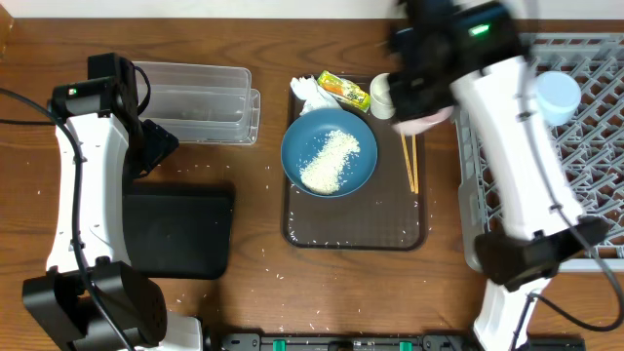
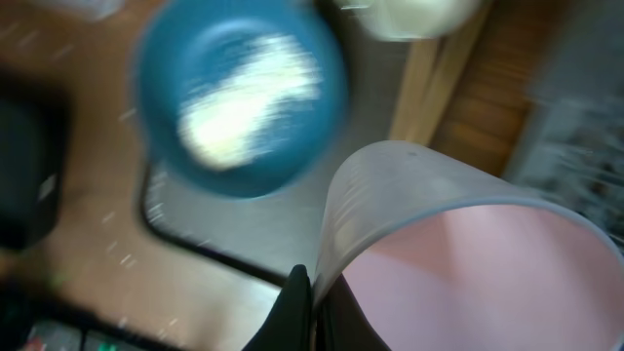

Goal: Sort waste into correct bins and load items into the dishwasher rack
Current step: 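Grasp the pink cup with the right gripper and lift it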

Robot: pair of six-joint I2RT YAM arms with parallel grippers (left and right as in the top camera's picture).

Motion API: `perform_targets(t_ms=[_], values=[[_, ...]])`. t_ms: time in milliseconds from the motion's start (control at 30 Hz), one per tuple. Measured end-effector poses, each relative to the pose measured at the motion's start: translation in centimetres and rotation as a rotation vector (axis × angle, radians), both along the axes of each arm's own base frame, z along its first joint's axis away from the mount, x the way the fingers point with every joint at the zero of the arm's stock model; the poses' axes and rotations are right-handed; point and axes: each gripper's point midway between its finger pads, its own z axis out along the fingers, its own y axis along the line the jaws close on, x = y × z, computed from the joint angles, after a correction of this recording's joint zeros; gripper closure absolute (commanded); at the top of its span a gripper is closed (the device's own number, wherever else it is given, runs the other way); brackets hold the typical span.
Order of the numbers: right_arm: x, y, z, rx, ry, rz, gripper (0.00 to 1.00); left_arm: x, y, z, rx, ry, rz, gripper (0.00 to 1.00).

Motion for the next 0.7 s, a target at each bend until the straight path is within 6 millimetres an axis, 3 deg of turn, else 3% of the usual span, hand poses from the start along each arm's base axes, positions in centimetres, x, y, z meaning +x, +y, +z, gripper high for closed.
perform_targets(t_ms=[133,300,333,500,700], values=[[2.3,-7.7,0.1,0.039,-0.004,-0.142,0.99,0.0,0.0,0.0,0.000,0.000,0.000,0.02],[3.2,-14.9,1.6,0.272,-0.071,-0.136,0.99,0.0,0.0,0.0,0.000,0.000,0.000,0.02],[3.2,-15.2,1.8,0.289,-0.081,-0.129,0.99,0.0,0.0,0.0,0.000,0.000,0.000,0.02],[4.3,-20.8,4.1,0.482,-0.280,-0.112,0.99,0.0,0.0,0.0,0.000,0.000,0.000,0.02],[4.4,-26.0,2.0,0.630,-0.364,-0.186,0.99,0.0,0.0,0.0,0.000,0.000,0.000,0.02]])
